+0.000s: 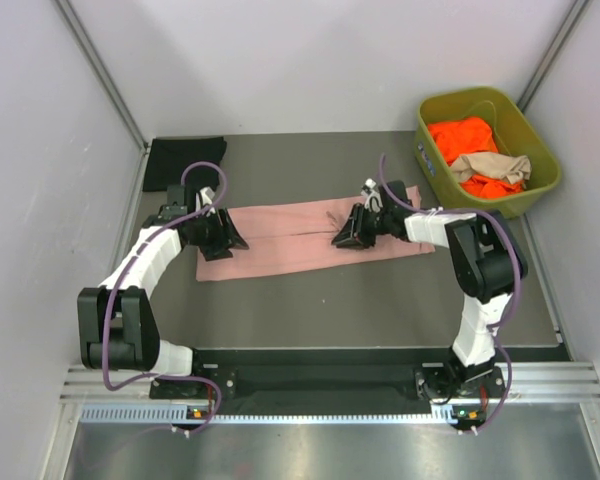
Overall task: Fold and stack the t-shirts
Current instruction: Fold the tshirt
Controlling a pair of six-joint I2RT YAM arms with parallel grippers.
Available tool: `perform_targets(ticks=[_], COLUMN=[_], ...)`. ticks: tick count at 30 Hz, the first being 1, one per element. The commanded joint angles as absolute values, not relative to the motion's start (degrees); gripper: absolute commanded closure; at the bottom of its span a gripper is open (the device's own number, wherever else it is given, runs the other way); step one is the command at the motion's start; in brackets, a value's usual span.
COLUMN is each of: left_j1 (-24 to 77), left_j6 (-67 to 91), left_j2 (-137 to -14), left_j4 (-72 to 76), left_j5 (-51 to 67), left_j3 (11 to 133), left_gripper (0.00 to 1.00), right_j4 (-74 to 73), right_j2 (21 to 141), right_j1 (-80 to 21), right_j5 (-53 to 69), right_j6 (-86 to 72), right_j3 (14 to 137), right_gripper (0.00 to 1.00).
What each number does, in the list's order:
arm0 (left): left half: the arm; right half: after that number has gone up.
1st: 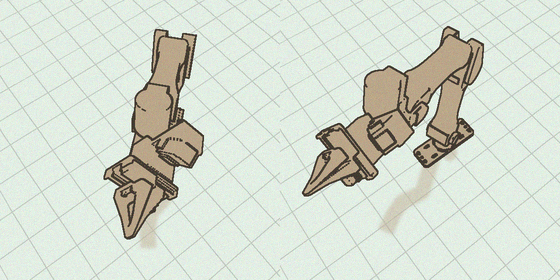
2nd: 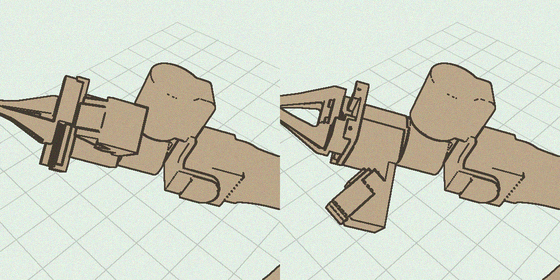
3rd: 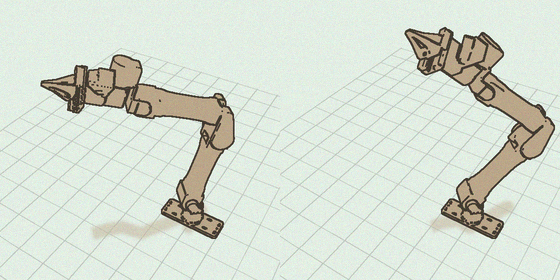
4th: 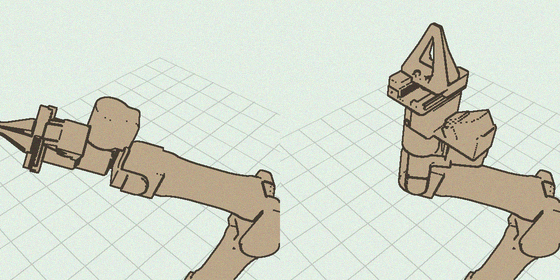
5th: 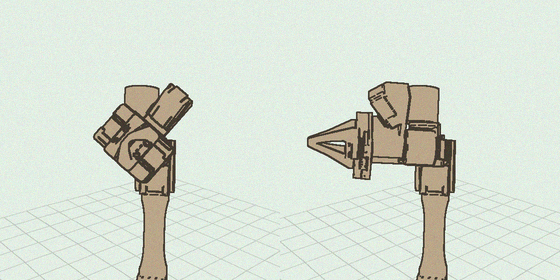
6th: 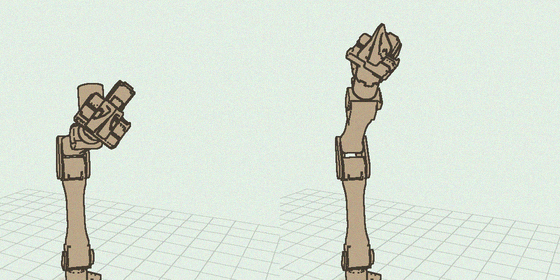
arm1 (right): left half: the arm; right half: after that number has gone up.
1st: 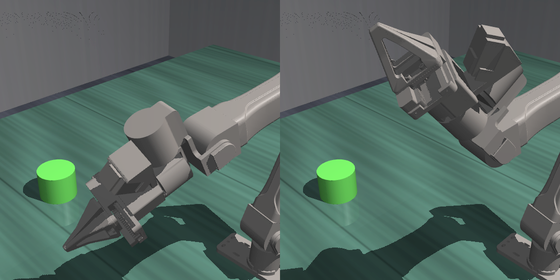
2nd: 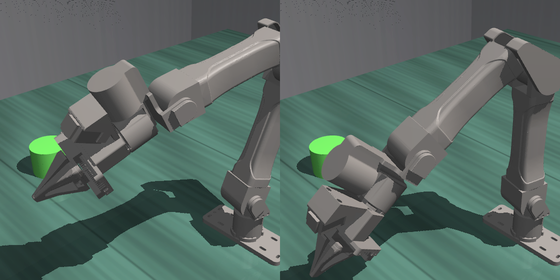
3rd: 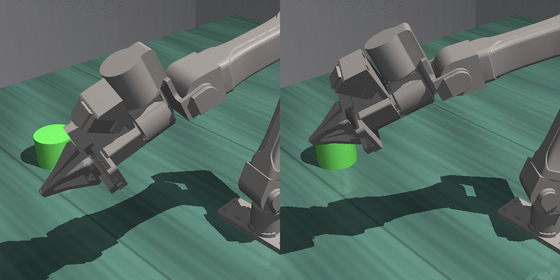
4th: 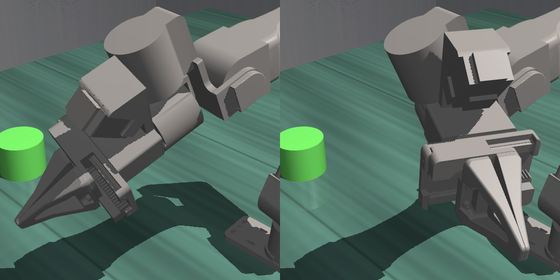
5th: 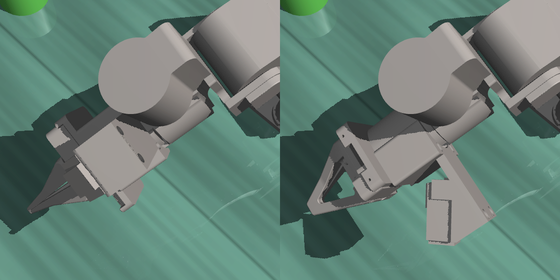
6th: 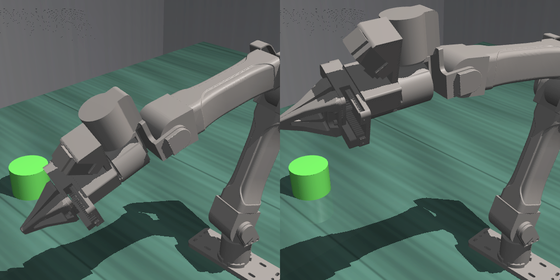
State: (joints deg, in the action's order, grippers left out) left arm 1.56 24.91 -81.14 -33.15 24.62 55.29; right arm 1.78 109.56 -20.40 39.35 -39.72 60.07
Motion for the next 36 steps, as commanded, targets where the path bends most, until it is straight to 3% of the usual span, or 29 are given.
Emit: perform_targets(ticks=[1,10,17,21,24,25,29,32,36], left_j1=[1.23,0.79,0.7,0.53,0.44,0.44,0.35,-1.04,-5.79], left_j6=[23.38,22.41,22.59,22.5,22.06,21.63,21.53,26.0,31.98], left_j2=[-81.04,-79.98,-78.75,-78.57,-78.4,-78.4,-80.58,-81.21,-79.28], left_j4=[-33.57,-34.28,-34.37,-34.8,-35.94,-36.3,-40.15,-43.94,-43.16], left_j5=[24.96,24.61,24.61,24.0,21.81,20.58,13.9,4.59,6.58], left_j3=[57.57,57.13,56.08,56.16,57.65,58.18,61.69,61.53,56.26], left_gripper=[0.42,0.42,0.42,0.42,0.4,0.39,0.33,0.29,0.25], right_j4=[4.15,10.27,15.29,17.84,10.93,8.29,-17.84,-23.19,-27.23], right_j2=[106.08,110.82,121.62,126.29,126.48,125.69,118.94,111.4,101.18], right_j1=[-19.78,-18.81,-20.74,-21.88,-22.06,-22.06,-21.97,-21.89,-20.48], right_j5=[40.34,36.12,37.0,38.14,36.49,35.34,23.94,15.14,9.76], right_j6=[-40.26,-47.17,-52.29,-53.96,-48.97,-44.52,-32.1,-28.74,-29.88], right_j3=[65.99,71.98,74.18,75.14,79.25,80.32,89.19,90.71,83.7], right_gripper=[0.71,0.74,0.92,0.95,0.94,0.93,0.73,0.61,0.48])
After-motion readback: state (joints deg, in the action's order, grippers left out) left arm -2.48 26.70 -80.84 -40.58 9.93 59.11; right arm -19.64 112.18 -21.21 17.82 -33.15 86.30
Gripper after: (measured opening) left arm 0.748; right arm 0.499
